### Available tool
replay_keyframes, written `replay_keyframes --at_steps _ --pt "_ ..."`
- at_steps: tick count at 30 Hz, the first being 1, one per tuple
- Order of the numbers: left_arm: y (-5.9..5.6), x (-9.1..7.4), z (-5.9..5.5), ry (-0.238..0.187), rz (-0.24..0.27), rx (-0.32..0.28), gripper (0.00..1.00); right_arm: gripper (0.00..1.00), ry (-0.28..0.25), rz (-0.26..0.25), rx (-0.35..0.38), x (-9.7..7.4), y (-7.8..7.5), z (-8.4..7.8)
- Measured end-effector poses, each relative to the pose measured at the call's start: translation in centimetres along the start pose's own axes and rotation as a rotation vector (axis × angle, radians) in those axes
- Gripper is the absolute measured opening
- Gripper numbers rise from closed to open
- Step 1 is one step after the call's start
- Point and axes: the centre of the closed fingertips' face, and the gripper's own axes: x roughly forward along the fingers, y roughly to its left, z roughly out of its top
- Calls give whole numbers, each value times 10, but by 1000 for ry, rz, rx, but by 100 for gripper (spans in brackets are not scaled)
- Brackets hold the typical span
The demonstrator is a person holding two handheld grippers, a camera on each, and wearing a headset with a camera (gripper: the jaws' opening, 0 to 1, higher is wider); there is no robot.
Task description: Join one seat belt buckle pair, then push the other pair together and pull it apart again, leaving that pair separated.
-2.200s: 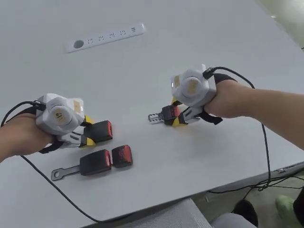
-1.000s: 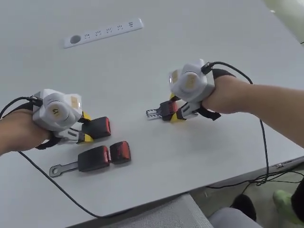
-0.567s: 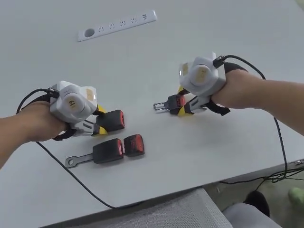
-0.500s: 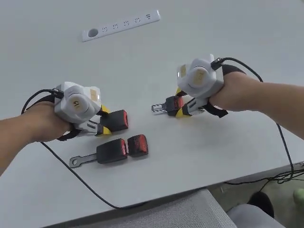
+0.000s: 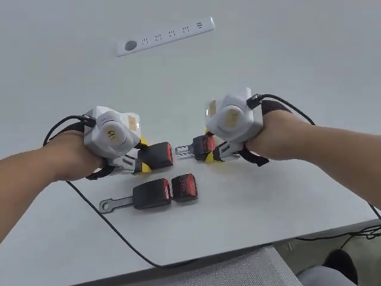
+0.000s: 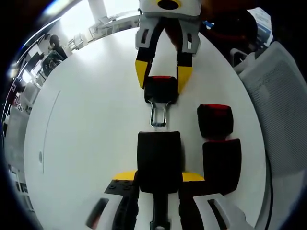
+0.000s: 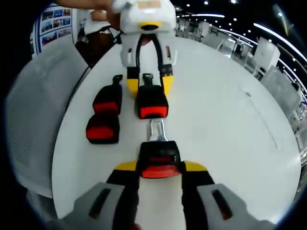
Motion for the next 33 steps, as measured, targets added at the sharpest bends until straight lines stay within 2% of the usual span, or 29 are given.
replay_keyframes --at_steps 5,12,18,24,29,33 --pt "0 0 0 -1 3 -8 32 32 -16 -17 12 7 0 6" --pt "2 1 -2 -1 8 -15 32 32 3 -37 -19 7 -2 7" --pt "2 0 -2 -1 13 -19 32 32 -17 -18 -4 14 0 13" --pt "2 1 0 -6 14 -4 31 31 -39 -13 -6 14 0 16" --pt "1 1 0 -3 8 6 31 29 -12 -4 -1 16 0 20" --pt "0 1 1 2 6 3 31 29 -17 -4 0 16 0 20"
